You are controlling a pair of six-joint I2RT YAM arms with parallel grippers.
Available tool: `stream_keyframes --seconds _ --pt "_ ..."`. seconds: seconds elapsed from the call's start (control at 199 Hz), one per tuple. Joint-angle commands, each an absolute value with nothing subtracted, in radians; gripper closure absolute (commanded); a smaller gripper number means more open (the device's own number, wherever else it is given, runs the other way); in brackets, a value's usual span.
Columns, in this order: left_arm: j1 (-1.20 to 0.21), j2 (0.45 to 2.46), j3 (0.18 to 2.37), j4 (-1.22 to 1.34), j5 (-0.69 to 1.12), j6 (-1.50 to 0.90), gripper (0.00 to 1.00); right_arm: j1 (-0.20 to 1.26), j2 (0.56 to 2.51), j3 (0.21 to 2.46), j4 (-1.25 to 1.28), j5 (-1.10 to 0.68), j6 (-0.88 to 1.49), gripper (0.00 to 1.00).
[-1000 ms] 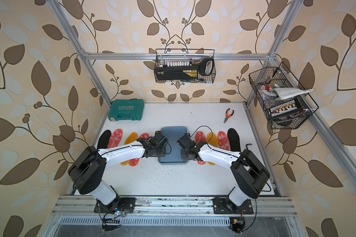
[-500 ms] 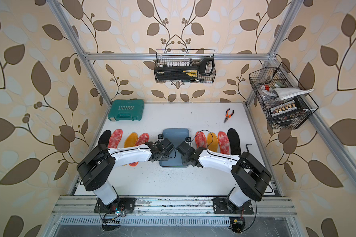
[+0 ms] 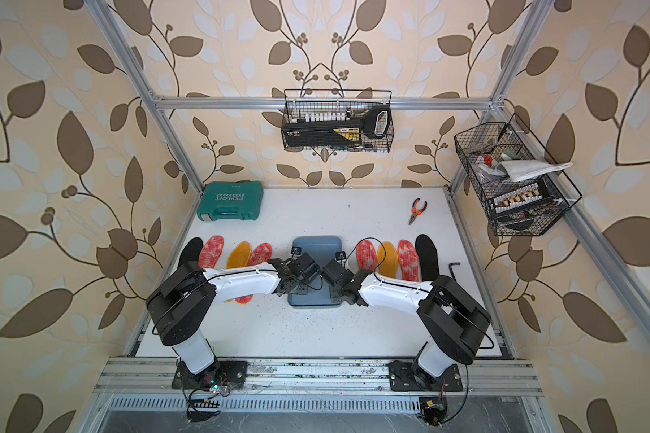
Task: Put the insoles into the storage box
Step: Place the storage box at the center of the board, then pick up the insole from the center of the board.
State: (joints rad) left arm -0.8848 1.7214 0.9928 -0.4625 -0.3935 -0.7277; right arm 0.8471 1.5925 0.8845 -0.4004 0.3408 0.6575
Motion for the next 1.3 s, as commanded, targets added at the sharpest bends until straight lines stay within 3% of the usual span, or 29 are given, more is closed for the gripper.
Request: stream_keyframes --seconds 0.0,0.075,0.211,0.256,0.306,0.421,0.652,0.757,1.038,1.108,1.299 --pt "-0.893 1.649 1.026 -0.494 -0.427 -0.687 0.48 0.853 1.556 0.94 -0.462 0.366 0.618 0.61" --pt "-0.893 1.604 1.028 -0.51 -0.436 -0.666 0.35 0.853 1.511 0.955 -0.492 0.366 0.601 0.52" --pt "-0.891 1.475 1.022 -0.538 -0.461 -0.61 0.34 0.851 1.406 0.977 -0.541 0.384 0.551 0.4" --pt "-0.89 1.409 1.016 -0.547 -0.473 -0.586 0.19 0.852 1.369 0.98 -0.55 0.385 0.528 0.37" --pt "-0.883 1.343 1.004 -0.56 -0.495 -0.57 0.12 0.851 1.325 0.977 -0.543 0.386 0.5 0.34" --pt "-0.8 1.189 0.943 -0.557 -0.443 -0.512 0.13 0.847 1.227 0.924 -0.461 0.417 0.428 0.29" --pt "-0.422 1.005 0.776 -0.515 -0.171 -0.46 0.16 0.826 1.086 0.701 -0.159 0.405 0.291 0.19" --pt "-0.321 1.045 0.744 -0.491 -0.079 -0.458 0.16 0.824 1.083 0.635 -0.07 0.347 0.24 0.13" --pt "-0.213 1.245 0.741 -0.385 0.049 -0.448 0.19 0.824 1.053 0.492 0.096 0.266 0.161 0.12" --pt "-0.195 1.28 0.748 -0.373 0.058 -0.447 0.2 0.824 1.031 0.421 0.205 0.288 0.159 0.11" --pt "-0.166 1.407 0.783 -0.342 0.106 -0.439 0.25 0.825 0.96 0.409 0.172 0.383 0.177 0.11"
